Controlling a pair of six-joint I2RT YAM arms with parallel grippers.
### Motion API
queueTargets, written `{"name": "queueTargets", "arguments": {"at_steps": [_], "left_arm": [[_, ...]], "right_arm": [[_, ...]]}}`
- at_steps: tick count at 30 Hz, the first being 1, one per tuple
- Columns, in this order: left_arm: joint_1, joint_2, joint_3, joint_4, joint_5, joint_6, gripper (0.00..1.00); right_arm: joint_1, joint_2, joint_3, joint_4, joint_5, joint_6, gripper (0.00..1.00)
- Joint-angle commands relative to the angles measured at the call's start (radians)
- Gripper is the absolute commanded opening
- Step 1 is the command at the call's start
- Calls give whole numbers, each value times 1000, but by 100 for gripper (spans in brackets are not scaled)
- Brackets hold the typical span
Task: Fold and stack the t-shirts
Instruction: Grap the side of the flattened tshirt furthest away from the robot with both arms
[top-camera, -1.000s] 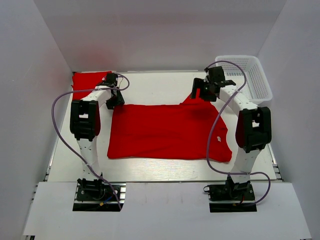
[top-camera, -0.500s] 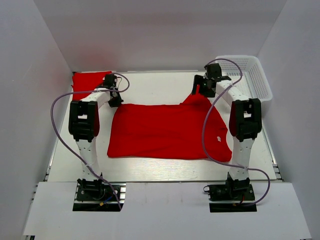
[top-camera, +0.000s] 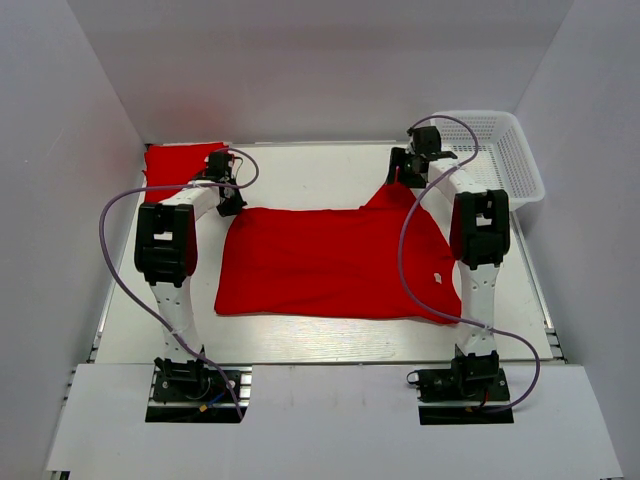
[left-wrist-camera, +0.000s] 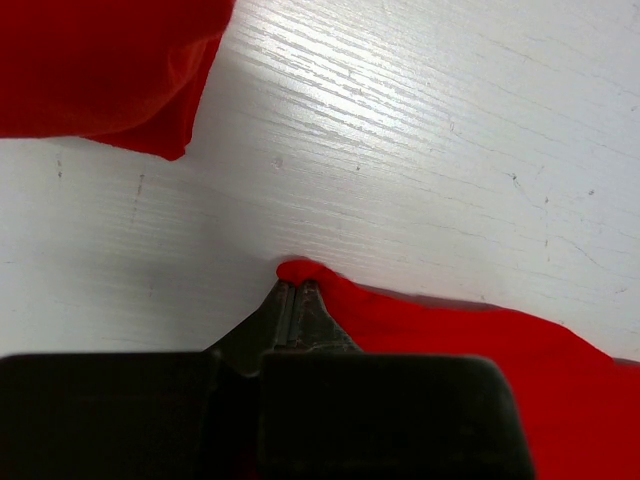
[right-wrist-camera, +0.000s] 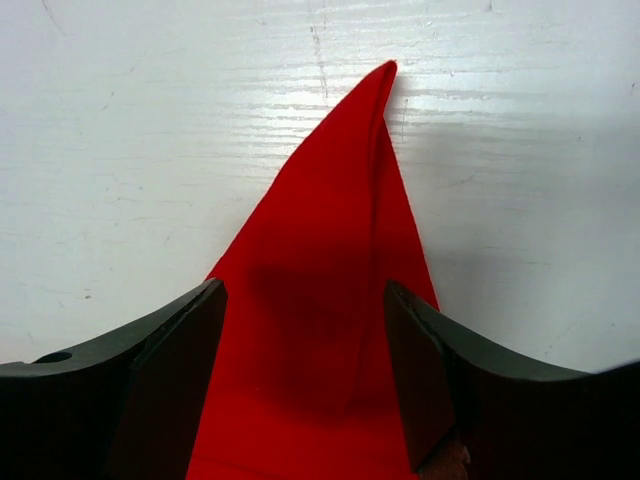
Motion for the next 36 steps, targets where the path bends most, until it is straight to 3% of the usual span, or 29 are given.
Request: {"name": "queueTargets", "arguments": {"at_steps": [1,23,26,30,33,34,36], "left_arm": [[0,-26,-42,-83,-6,13,0],[0,-44,-42,-92,-15,13,0],[0,-44,-42,-92,-15,13,0],[0,-44,-42,-92,-15,13,0],[0,-44,-42,-92,-15,13,0],[0,-44,-42,-92,-15,13,0],[0,-44,-33,-92,-15,13,0]], "right_arm": [[-9,-2,19,47,-27,-21,70],[-22,32,-18,52,-63,-11,64],[-25,38,-17,55,-88,-13,56],[-24,24,-20,69,-122,-8,35],[-25,15,-24,76,-161,-8,14],[-24,12,-26,83,-172,-4,3],[-24,1,-27,87,-183,9,0]]}}
